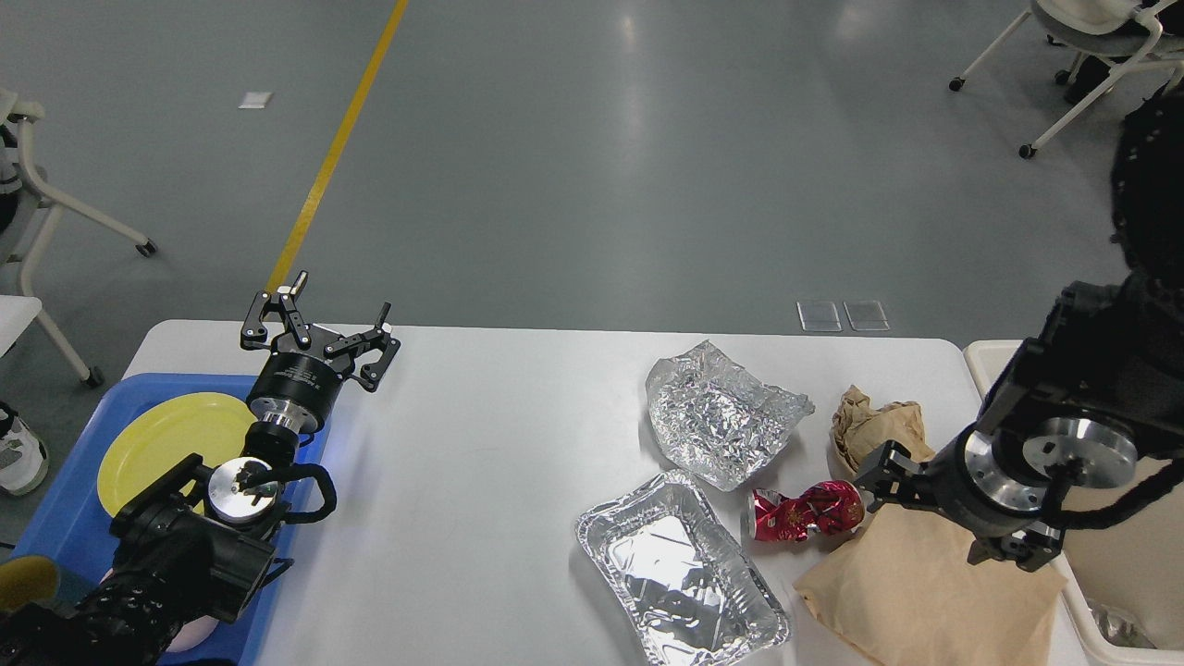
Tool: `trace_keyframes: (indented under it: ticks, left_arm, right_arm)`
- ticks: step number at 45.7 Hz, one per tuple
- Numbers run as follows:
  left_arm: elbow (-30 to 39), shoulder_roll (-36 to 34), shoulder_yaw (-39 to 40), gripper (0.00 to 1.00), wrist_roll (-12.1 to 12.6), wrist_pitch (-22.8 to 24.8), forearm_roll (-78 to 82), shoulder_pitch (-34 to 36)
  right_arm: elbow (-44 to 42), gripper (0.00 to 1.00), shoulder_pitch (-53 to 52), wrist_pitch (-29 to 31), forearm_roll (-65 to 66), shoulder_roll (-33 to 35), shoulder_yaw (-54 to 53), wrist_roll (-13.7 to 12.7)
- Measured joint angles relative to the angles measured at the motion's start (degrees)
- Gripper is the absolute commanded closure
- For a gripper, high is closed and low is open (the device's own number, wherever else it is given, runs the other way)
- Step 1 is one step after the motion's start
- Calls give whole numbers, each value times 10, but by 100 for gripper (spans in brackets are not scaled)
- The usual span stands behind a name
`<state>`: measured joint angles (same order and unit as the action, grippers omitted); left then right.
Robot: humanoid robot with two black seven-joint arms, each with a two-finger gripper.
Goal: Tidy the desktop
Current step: 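Drag the brown paper sheet toward the white bin with the right gripper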
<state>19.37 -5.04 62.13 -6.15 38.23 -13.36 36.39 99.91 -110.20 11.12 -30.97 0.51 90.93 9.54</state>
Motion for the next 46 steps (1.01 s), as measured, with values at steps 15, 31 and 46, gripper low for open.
trace_keyframes:
  ticks: [15,31,46]
  left_arm:
    - [1,0,-1,0,0,0,0,0]
    - [1,0,-1,0,0,0,0,0]
    - [1,-1,-1,0,0,-1,0,0]
  right_arm:
    - [-10,0,60,-30,73,86,2,1]
    - [-46,0,133,-39,114,193,4,3]
    - [-63,0,211,-122,114,294,-80,5]
